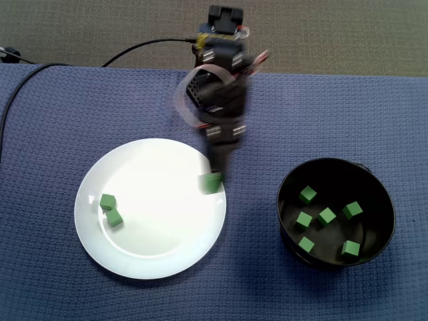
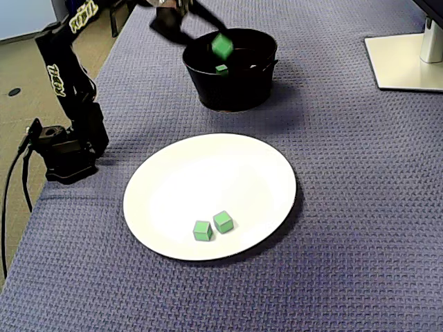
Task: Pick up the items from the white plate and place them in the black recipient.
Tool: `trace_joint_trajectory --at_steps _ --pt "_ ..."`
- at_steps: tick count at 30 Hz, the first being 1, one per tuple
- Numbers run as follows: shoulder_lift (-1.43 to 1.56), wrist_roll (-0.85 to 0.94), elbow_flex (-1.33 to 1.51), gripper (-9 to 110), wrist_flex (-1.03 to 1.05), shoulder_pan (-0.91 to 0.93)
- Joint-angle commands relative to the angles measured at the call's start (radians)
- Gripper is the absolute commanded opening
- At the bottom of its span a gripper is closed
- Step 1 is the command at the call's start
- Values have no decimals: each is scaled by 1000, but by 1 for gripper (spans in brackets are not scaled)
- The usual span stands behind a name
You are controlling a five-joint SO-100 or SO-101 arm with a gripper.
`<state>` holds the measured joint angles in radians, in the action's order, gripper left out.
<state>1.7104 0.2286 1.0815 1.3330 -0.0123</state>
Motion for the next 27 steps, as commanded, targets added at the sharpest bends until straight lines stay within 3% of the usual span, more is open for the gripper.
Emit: trace_joint_trajectory --at_steps 1,8,18,22,27 --pt "106 78 14 0 -43 -239" --pt "-20 216 198 0 -261 -453" --pt "-310 301 291 0 -344 -604" --pt "-264 319 345 26 -351 -620" --pt "-176 337 278 37 -184 -534"
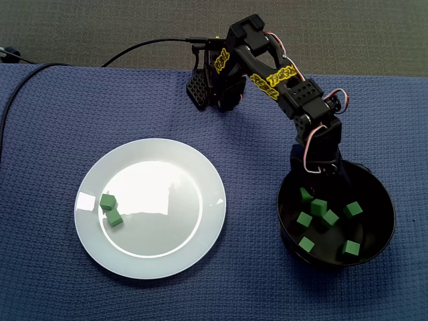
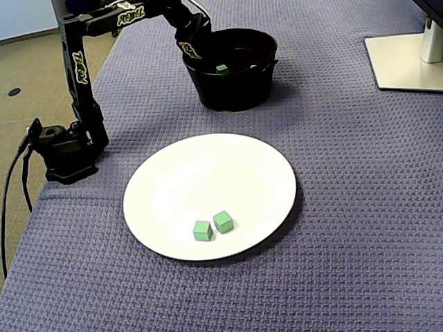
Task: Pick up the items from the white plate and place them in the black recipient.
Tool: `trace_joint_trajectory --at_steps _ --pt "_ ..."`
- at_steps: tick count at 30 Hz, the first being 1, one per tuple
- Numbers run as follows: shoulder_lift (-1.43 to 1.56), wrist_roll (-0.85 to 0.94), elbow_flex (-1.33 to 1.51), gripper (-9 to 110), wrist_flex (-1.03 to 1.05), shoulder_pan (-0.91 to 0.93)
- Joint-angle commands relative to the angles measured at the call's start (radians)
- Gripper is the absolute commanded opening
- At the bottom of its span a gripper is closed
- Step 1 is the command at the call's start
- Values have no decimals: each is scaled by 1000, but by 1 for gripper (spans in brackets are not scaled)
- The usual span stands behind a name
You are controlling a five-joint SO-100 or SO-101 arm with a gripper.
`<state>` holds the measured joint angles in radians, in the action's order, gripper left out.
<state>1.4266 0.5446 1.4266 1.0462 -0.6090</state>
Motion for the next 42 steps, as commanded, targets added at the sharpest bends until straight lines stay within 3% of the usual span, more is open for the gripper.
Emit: trace_joint_trajectory --at_steps 1,4,10,15,19,30,42 --pt "129 44 -100 38 166 98" --pt "179 192 -227 37 394 262" --pt "252 769 -267 33 624 762" --pt "308 1273 -118 33 543 1155" --pt "238 1494 -110 34 468 1347" --pt "-32 1539 -104 35 95 1516" --pt "-195 1388 -14 36 -199 1454"
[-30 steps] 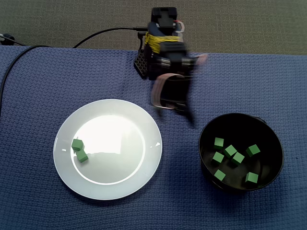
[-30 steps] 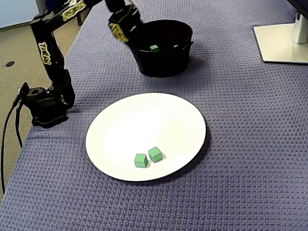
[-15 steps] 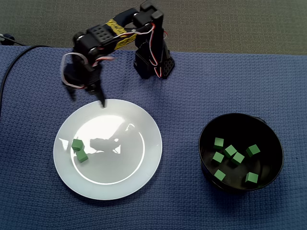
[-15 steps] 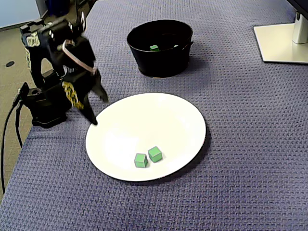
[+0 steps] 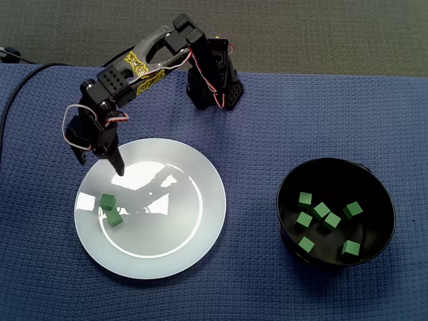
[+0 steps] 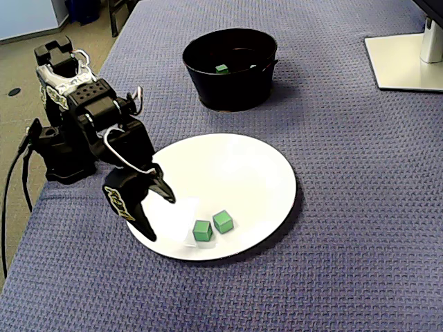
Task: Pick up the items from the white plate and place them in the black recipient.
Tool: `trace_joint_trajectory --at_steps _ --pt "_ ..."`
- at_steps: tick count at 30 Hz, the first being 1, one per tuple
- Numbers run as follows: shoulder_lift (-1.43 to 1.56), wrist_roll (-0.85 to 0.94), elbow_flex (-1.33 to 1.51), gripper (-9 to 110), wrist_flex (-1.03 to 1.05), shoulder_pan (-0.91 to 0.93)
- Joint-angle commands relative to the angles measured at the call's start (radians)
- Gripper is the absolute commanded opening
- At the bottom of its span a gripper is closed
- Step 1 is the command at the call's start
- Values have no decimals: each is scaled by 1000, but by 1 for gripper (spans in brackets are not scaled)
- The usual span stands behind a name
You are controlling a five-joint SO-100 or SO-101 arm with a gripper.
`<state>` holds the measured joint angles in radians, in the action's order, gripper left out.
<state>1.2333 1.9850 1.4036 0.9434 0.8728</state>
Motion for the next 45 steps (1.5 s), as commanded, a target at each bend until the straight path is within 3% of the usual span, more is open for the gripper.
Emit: trace_joint_trajectory --at_steps 1,18,24,31,41,45 --pt "-9 -63 20 36 -130 -34" --pt "-44 -196 158 34 -350 -110" --pt "-29 -218 235 22 -411 -129" --pt "-23 -242 285 20 -500 -149" --pt "-26 -284 321 1 -543 -160" --pt "-18 -325 330 0 -557 -160"
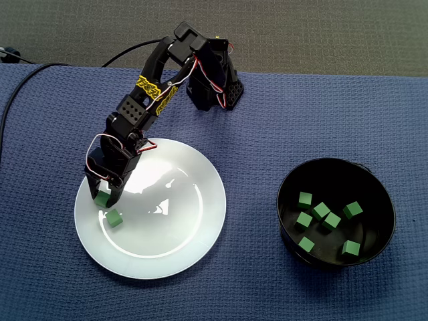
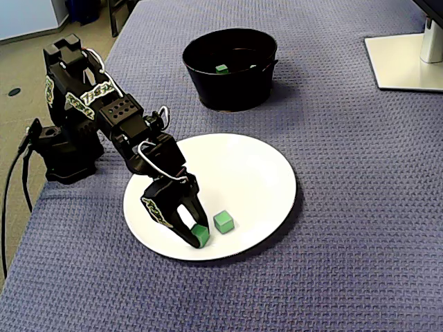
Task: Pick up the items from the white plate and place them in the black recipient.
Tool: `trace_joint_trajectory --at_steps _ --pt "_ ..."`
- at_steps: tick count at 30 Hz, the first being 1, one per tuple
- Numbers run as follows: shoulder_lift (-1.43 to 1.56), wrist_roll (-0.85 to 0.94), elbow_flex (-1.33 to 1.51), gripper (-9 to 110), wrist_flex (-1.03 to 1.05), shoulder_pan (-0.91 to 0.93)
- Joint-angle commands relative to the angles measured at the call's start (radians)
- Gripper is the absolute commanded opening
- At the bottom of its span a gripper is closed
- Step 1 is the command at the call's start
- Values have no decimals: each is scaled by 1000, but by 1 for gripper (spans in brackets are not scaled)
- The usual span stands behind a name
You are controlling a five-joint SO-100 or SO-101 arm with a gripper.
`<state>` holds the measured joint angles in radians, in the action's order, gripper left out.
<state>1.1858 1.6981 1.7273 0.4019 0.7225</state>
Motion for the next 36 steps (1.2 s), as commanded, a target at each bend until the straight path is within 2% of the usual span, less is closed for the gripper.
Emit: trace_joint_trajectory --at_steps 1,5,10,14,17,24,26,31,36 --pt "37 -61 2 0 -14 -9" --pt "123 -202 -77 0 127 -12" --pt "296 -479 -353 0 580 -55" --pt "382 -762 -624 0 904 -176" --pt "419 -989 -798 0 1058 -330" --pt "440 -1486 -948 0 1075 -755" --pt "413 -1566 -946 0 1026 -862" --pt "235 -1655 -1020 0 910 -1037" --pt "-3 -1557 -1080 0 879 -1183"
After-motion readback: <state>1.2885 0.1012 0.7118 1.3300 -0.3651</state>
